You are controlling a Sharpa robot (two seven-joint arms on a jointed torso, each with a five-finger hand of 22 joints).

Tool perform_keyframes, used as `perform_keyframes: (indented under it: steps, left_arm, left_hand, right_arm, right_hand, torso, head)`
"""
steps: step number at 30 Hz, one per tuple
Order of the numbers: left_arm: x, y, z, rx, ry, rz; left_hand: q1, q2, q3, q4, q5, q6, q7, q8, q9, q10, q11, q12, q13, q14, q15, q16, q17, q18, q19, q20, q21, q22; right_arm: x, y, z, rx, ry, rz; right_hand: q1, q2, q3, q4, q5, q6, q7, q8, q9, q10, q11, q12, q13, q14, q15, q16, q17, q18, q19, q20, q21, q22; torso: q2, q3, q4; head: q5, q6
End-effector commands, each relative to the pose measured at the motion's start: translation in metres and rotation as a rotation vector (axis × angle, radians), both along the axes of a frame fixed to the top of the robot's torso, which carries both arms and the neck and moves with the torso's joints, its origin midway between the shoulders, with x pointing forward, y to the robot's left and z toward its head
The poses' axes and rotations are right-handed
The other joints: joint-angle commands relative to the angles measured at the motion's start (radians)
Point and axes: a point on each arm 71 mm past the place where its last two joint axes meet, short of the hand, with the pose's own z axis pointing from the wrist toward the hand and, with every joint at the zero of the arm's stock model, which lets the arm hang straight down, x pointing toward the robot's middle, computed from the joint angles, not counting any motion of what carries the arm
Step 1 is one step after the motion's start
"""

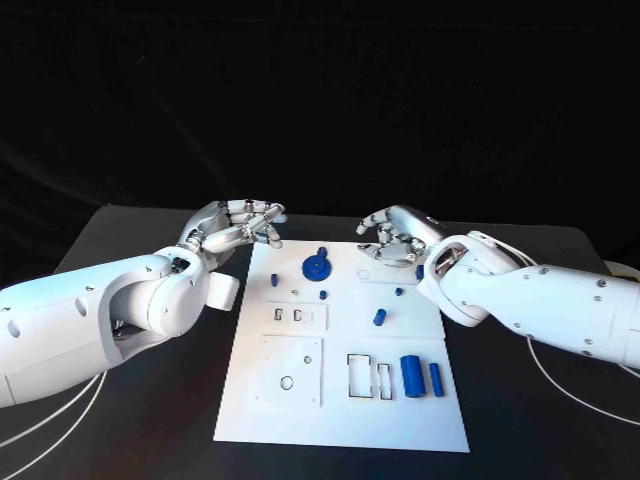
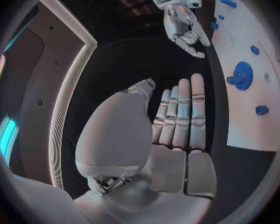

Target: Assemble the parts on the task board

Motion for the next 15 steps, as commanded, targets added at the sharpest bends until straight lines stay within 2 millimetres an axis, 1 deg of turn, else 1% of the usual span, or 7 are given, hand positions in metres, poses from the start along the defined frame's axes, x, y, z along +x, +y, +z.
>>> perform_keyframes:
  steps: [1, 2, 3, 6, 8, 12, 15]
  left_arm:
    - [0.001, -0.003, 0.001, -0.028, -0.016, -0.046]
    - [0.001, -0.003, 0.001, -0.03, -0.016, -0.05]
    - [0.002, -0.003, 0.001, -0.033, -0.016, -0.06]
    - [0.002, -0.004, 0.0, -0.034, -0.018, -0.081]
    - [0.003, -0.004, -0.001, -0.032, -0.019, -0.094]
    - [0.005, -0.003, -0.003, -0.028, -0.015, -0.106]
    - [0.006, -0.002, -0.004, -0.024, -0.014, -0.103]
  left_hand:
    - [0.005, 0.011, 0.006, -0.002, -0.005, 0.005, -0.005, 0.005, 0.003, 0.02, -0.002, 0.009, -0.002, -0.005, 0.004, -0.099, -0.054, 0.005, -0.024, 0.009, -0.074, -0.047]
    - [0.006, 0.011, 0.009, -0.001, -0.006, 0.006, -0.005, 0.005, 0.003, 0.023, -0.001, 0.007, -0.004, -0.003, 0.006, -0.127, -0.068, 0.006, -0.03, 0.012, -0.096, -0.062]
    - [0.009, 0.009, 0.019, -0.001, -0.006, 0.006, -0.006, 0.003, 0.003, 0.037, 0.0, -0.007, -0.011, 0.007, 0.012, -0.207, -0.103, 0.007, -0.04, 0.022, -0.167, -0.108]
    - [0.01, 0.007, 0.034, 0.0, -0.006, 0.002, -0.009, -0.006, 0.002, 0.064, -0.004, -0.035, -0.016, 0.062, 0.009, -0.272, -0.133, 0.007, -0.042, 0.033, -0.258, -0.167]
    - [0.006, 0.004, 0.047, -0.001, -0.007, -0.001, -0.01, -0.016, 0.001, 0.087, -0.007, -0.066, -0.018, 0.085, 0.01, -0.337, -0.158, 0.009, 0.006, 0.029, -0.311, -0.208]
    - [0.01, 0.005, 0.054, -0.004, -0.008, -0.002, -0.012, -0.023, 0.001, 0.1, -0.005, -0.093, -0.018, 0.068, 0.007, -0.398, -0.183, 0.008, 0.138, 0.003, -0.3, -0.217]
    - [0.011, 0.003, 0.053, -0.004, -0.01, 0.0, -0.023, -0.028, 0.002, 0.122, -0.025, -0.106, -0.016, 0.231, -0.034, -0.335, -0.142, 0.008, 0.293, -0.042, -0.253, -0.206]
  right_arm:
    - [-0.004, -0.016, 0.003, 0.269, 0.142, 0.073]
    - [-0.004, -0.023, 0.003, 0.29, 0.159, 0.073]
    - [-0.004, -0.036, 0.003, 0.32, 0.19, 0.067]
    - [-0.004, -0.06, 0.0, 0.352, 0.235, 0.047]
    - [-0.003, -0.079, -0.002, 0.365, 0.262, 0.023]
    - [-0.001, -0.11, -0.007, 0.355, 0.284, -0.023]
    - [0.001, -0.13, -0.012, 0.333, 0.29, -0.064]
  right_hand:
    - [0.049, 0.007, 0.022, -0.035, -0.009, 0.021, -0.01, 0.002, -0.006, -0.072, -0.013, -0.116, -0.13, 0.008, -0.014, -0.032, -0.042, 0.026, -0.038, -0.012, -0.054, 0.014]
    - [0.051, 0.008, 0.027, -0.037, -0.015, 0.028, -0.013, 0.001, -0.009, -0.103, -0.015, -0.185, -0.202, -0.006, -0.014, -0.063, -0.085, 0.037, -0.065, -0.017, -0.092, -0.017]
    - [0.059, 0.001, 0.044, -0.046, -0.022, 0.032, -0.018, -0.004, -0.013, -0.18, -0.017, -0.372, -0.378, -0.074, -0.019, -0.197, -0.268, 0.069, -0.169, -0.017, -0.238, -0.14]
    - [0.058, -0.015, 0.078, -0.052, -0.042, 0.02, -0.012, -0.022, -0.024, -0.133, -0.016, -0.628, -0.569, -0.218, -0.015, -0.511, -0.585, 0.13, -0.372, -0.014, -0.577, -0.411]
    - [0.065, -0.016, 0.086, -0.054, -0.053, 0.018, -0.004, -0.025, -0.028, -0.086, -0.008, -0.78, -0.684, -0.248, -0.004, -0.648, -0.643, 0.129, -0.386, -0.006, -0.66, -0.469]
    - [0.101, 0.002, 0.084, -0.072, -0.042, 0.022, 0.013, -0.025, -0.039, -0.059, 0.023, -0.982, -0.837, -0.274, 0.021, -0.855, -0.734, 0.127, -0.39, 0.011, -0.76, -0.547]
    - [0.122, 0.015, 0.079, -0.081, -0.021, 0.041, 0.033, -0.023, -0.05, -0.054, 0.052, -1.075, -0.919, -0.33, 0.05, -1.001, -0.811, 0.127, -0.388, 0.03, -0.861, -0.637]
  torso:
    - [-0.008, 0.0048, -0.0073]
    - [-0.009, 0.0062, -0.0084]
    - [-0.01, 0.0081, -0.0093]
    - [-0.015, 0.0109, -0.0118]
    - [-0.017, 0.0125, -0.0132]
    - [-0.021, 0.016, -0.0182]
    - [-0.024, 0.0184, -0.0238]
  head:
    - [-0.001, 0.001]
    - [-0.002, 0.002]
    - [-0.005, 0.0]
    - [-0.014, -0.001]
    - [-0.021, -0.001]
    - [-0.021, -0.001]
    - [-0.02, 0.005]
